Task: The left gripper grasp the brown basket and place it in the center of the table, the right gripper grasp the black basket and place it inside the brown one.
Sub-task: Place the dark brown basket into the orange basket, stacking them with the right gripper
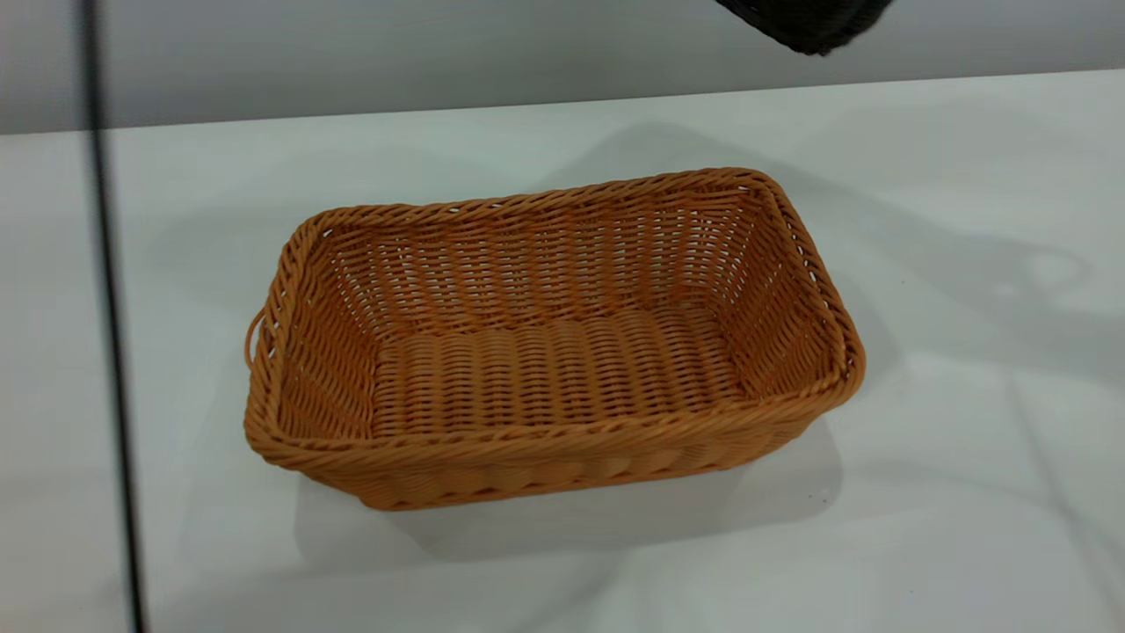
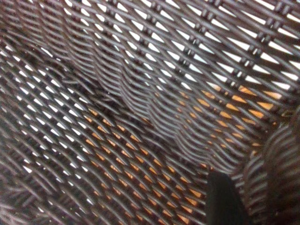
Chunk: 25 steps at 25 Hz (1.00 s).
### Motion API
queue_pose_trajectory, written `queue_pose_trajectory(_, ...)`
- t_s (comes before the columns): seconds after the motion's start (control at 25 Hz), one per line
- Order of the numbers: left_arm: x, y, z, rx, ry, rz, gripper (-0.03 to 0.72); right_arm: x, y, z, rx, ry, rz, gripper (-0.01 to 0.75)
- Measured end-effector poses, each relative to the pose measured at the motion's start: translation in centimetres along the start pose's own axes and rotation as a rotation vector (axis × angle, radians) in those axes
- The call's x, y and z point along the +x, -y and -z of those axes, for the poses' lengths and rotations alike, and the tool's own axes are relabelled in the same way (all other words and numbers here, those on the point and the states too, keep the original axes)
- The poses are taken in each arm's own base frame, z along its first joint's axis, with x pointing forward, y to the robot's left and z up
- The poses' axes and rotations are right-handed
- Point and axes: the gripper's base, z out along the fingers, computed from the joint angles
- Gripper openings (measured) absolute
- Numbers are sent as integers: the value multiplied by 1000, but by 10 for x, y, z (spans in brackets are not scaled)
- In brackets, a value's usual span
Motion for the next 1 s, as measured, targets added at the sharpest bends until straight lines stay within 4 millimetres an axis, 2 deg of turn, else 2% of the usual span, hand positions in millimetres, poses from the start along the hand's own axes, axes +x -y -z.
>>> queue_pose_trajectory(0.12,-33,-2,47,-99,194,8,576,5,-14,-7,19,-120,98,284)
queue_pose_trajectory(0.24,-47,1,75,-131,269,-18,557,8,-27,-20,46,-220,188,284)
queue_pose_trajectory(0.52,-47,1,76,-126,267,-1,546,9,-43,-55,120,-359,339,284)
queue_pose_trajectory(0.8,-47,1,76,-127,268,-1,546,9,-31,-75,165,-411,343,284)
queue_pose_trajectory(1.0,-47,1,76,-127,268,-1,546,10,-28,-79,168,-420,336,284)
